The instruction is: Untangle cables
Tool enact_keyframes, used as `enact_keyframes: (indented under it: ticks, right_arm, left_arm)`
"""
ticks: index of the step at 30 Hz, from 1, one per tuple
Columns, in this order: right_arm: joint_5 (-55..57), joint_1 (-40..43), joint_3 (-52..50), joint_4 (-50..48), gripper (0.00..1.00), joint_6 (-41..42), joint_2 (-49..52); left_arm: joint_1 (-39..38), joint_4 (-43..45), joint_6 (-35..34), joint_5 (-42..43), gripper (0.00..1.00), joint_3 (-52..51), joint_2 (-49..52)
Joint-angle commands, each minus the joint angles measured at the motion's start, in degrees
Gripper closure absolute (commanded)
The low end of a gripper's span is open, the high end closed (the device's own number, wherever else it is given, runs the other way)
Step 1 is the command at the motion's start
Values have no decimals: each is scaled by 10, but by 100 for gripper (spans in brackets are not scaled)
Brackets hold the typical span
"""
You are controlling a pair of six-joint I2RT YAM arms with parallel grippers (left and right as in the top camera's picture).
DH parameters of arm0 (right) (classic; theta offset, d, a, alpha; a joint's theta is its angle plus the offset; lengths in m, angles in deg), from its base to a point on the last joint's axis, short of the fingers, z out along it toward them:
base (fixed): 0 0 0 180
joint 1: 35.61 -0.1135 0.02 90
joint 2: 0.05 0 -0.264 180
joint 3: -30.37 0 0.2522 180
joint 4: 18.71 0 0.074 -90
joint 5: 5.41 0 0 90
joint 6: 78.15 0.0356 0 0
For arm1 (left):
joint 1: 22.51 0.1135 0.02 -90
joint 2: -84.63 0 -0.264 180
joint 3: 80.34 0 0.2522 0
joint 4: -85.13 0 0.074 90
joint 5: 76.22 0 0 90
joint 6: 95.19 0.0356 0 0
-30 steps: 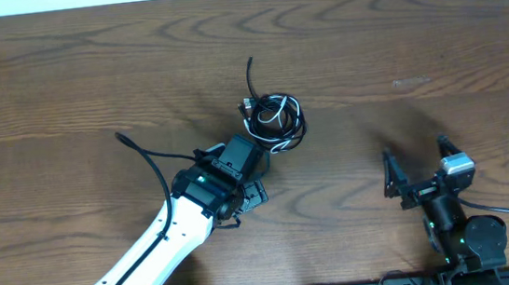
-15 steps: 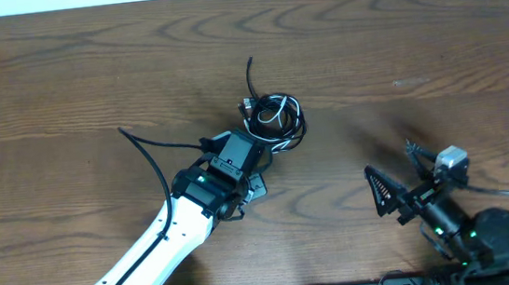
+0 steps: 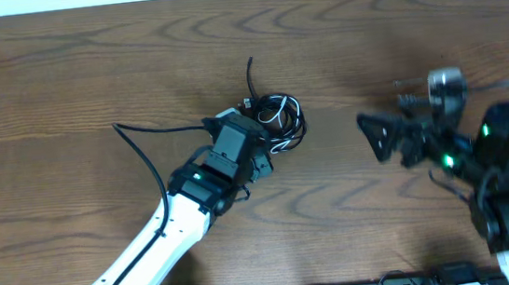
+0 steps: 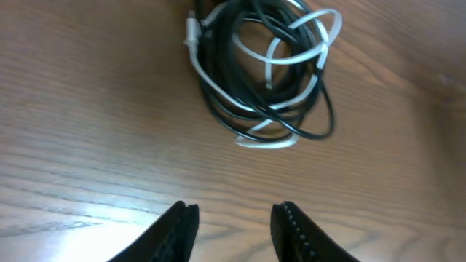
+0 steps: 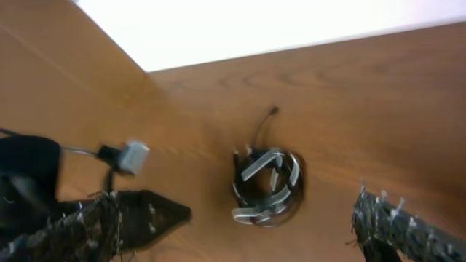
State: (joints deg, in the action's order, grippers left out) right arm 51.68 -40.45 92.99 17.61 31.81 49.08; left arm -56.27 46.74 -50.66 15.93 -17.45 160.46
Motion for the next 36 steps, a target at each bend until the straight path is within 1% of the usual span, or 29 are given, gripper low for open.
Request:
enact_keyframes:
  ticks: [1, 2, 3, 6, 7, 8, 10, 11, 15, 18, 19, 20, 25, 28, 30, 33, 34, 36]
  right_arm:
    - [-81, -5, 19, -41, 1, 66, 48]
    - [-94, -5, 19, -61, 9, 85, 62]
    - [-108, -5, 19, -83, 29, 106, 82]
    - [-114, -9, 19, -121, 52, 169, 130]
    - [-114, -13, 19, -130, 65, 184, 146]
    - [-114, -21, 19, -135, 72, 201, 165]
    - [-114, -42, 19, -136, 71, 234, 200]
    - [-113, -56, 19, -136, 69, 243, 218]
    - [-96, -109, 19, -136, 69, 271, 279]
    - [-58, -149, 19, -136, 67, 300, 324]
    - [-45, -163, 19, -137, 66, 307, 339]
    - [-37, -172, 19, -138, 66, 308, 348]
    - [46, -229, 19, -140, 59, 310, 403]
    - [105, -259, 19, -143, 59, 346, 436]
    - [148, -275, 19, -162, 61, 376, 461]
    - [178, -292, 19, -225, 65, 385, 504]
    - [178, -294, 19, -243, 68, 385, 514]
    - [178, -297, 19, -265, 82, 385, 527]
  left_arm:
    - [49, -16, 71, 52, 58, 31, 20]
    - [71, -39, 85, 71, 57, 48, 25]
    - [96, -70, 100, 92, 57, 73, 32]
    - [149, -144, 130, 128, 56, 132, 54]
    - [163, -162, 135, 136, 56, 147, 62]
    - [173, -175, 136, 143, 56, 156, 68]
    - [186, -186, 136, 152, 56, 160, 78]
    - [187, -191, 138, 151, 56, 159, 84]
    - [187, -204, 138, 151, 56, 156, 117]
    - [187, -213, 138, 150, 55, 156, 146]
    - [187, -217, 138, 150, 51, 156, 156]
    - [187, -219, 138, 150, 50, 156, 164]
    - [187, -214, 137, 141, 49, 155, 203]
    - [187, -196, 138, 134, 49, 155, 223]
    - [187, -179, 138, 134, 49, 155, 235]
    - [187, -165, 147, 134, 49, 155, 245]
    - [186, -163, 153, 132, 49, 155, 246]
    - [186, -162, 155, 122, 49, 155, 247]
